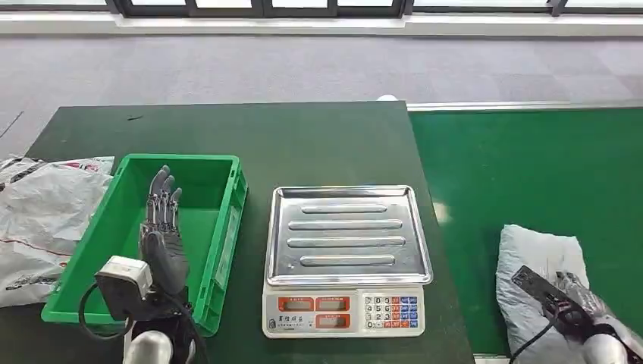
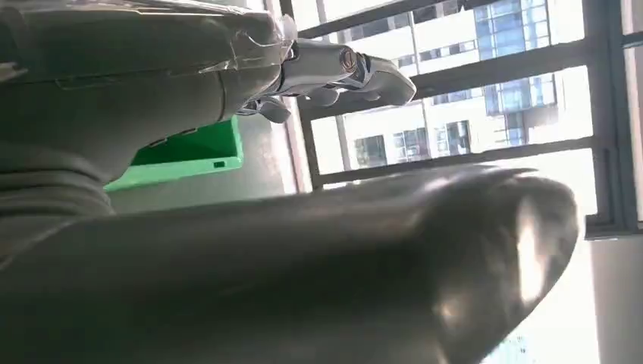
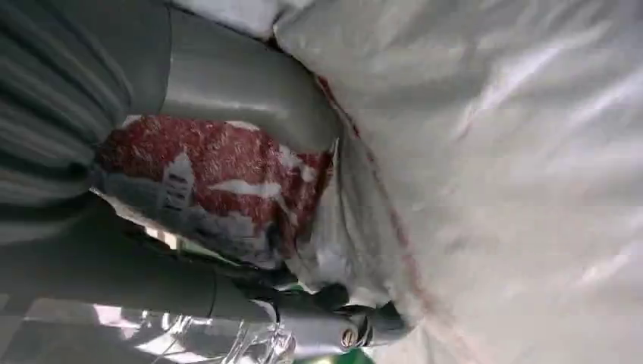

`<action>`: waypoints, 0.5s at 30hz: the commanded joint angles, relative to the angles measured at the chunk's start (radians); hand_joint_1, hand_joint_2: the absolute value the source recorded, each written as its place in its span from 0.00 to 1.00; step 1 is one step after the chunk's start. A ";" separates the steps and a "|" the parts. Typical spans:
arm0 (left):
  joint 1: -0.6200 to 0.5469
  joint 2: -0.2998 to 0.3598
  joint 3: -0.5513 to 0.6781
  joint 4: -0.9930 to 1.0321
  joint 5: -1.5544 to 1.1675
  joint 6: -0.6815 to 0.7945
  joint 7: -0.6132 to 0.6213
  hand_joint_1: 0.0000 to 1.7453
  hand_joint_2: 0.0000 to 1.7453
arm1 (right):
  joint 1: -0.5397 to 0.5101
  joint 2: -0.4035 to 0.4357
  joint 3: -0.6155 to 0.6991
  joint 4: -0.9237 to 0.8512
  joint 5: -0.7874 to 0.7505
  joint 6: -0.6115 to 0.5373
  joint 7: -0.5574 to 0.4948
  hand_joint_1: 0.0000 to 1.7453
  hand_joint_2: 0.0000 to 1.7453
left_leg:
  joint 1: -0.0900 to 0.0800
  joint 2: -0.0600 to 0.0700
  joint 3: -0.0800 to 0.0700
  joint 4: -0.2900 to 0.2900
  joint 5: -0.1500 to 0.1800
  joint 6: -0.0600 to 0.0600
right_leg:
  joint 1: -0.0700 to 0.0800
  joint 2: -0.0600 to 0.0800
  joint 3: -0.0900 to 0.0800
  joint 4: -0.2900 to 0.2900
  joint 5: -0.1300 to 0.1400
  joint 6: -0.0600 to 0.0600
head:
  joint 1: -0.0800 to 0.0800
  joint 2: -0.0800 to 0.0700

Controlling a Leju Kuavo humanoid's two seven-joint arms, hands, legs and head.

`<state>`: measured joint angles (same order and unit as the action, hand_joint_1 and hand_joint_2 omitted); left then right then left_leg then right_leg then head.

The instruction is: Moved the parcel from conveyor to table for the left to box.

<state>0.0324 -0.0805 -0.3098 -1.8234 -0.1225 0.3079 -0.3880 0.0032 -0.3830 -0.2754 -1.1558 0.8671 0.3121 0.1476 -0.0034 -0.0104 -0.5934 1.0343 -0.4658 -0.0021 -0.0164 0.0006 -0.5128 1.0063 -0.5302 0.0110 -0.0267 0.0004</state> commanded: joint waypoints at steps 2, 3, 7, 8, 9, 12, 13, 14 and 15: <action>-0.043 0.016 0.008 0.076 0.010 -0.006 0.007 0.00 0.00 | 0.041 -0.025 0.169 0.112 0.006 0.095 -0.023 0.00 1.00 | 0.002 0.000 0.004 -0.003 0.001 -0.001 | 0.002 0.000 0.004 -0.004 0.001 -0.001 | 0.000 0.000; -0.044 0.016 0.007 0.076 0.010 -0.006 0.007 0.00 0.00 | 0.044 -0.025 0.169 0.112 0.006 0.095 -0.023 0.00 1.00 | 0.002 0.000 0.004 -0.004 0.002 -0.001 | 0.002 -0.001 0.005 -0.006 0.002 -0.001 | 0.000 0.000; -0.048 0.012 0.010 0.076 0.009 -0.004 0.011 0.00 0.00 | 0.057 -0.056 0.212 0.080 0.019 0.082 -0.047 0.13 1.00 | 0.002 -0.001 0.006 -0.004 0.002 -0.001 | 0.002 -0.002 0.006 -0.007 0.002 -0.001 | 0.000 0.000; -0.034 0.012 0.018 0.061 0.009 0.001 0.013 0.00 0.00 | 0.028 -0.052 0.232 0.087 0.039 0.049 -0.060 1.00 1.00 | 0.002 -0.002 0.005 -0.005 0.002 -0.001 | 0.002 -0.003 0.007 -0.007 0.002 -0.001 | 0.000 0.000; -0.023 0.013 0.021 0.049 0.007 0.002 0.014 0.00 0.00 | 0.003 -0.042 0.236 0.094 0.052 0.024 -0.049 1.00 1.00 | 0.002 0.001 0.006 -0.004 0.001 -0.002 | 0.002 0.000 0.006 -0.006 0.002 -0.001 | 0.000 0.000; 0.019 0.009 0.036 0.010 0.002 0.004 0.018 0.00 0.00 | -0.054 0.014 0.224 0.077 0.097 -0.073 -0.004 1.00 1.00 | 0.002 0.005 0.006 -0.001 0.000 -0.001 | 0.002 0.005 0.006 -0.004 0.001 -0.001 | 0.000 0.000; 0.021 0.010 0.036 0.008 0.001 0.004 0.018 0.00 0.00 | -0.057 0.016 0.225 0.075 0.099 -0.073 0.001 1.00 1.00 | 0.002 0.008 0.007 -0.003 0.000 -0.001 | 0.003 0.007 0.006 -0.005 0.002 -0.001 | 0.000 0.000; 0.021 0.010 0.036 0.008 0.001 0.004 0.018 0.00 0.00 | -0.057 0.016 0.225 0.075 0.099 -0.073 0.001 1.00 1.00 | 0.002 0.008 0.006 -0.002 0.000 -0.001 | 0.003 0.006 0.006 -0.004 0.002 -0.001 | 0.000 0.000; 0.021 0.009 0.036 0.008 0.001 0.004 0.018 0.00 0.00 | -0.054 0.016 0.225 0.075 0.099 -0.073 0.000 1.00 1.00 | 0.002 0.007 0.007 -0.004 0.001 -0.001 | 0.002 0.006 0.006 -0.005 0.002 -0.001 | 0.000 0.000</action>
<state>0.0345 -0.0805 -0.3090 -1.8143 -0.1160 0.3109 -0.3792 -0.0146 -0.4318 -0.1224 -1.1257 0.9484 0.2627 0.1286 -0.0024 -0.0067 -0.5888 1.0343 -0.4659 -0.0020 -0.0152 0.0040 -0.5081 1.0046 -0.5298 0.0111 -0.0267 0.0004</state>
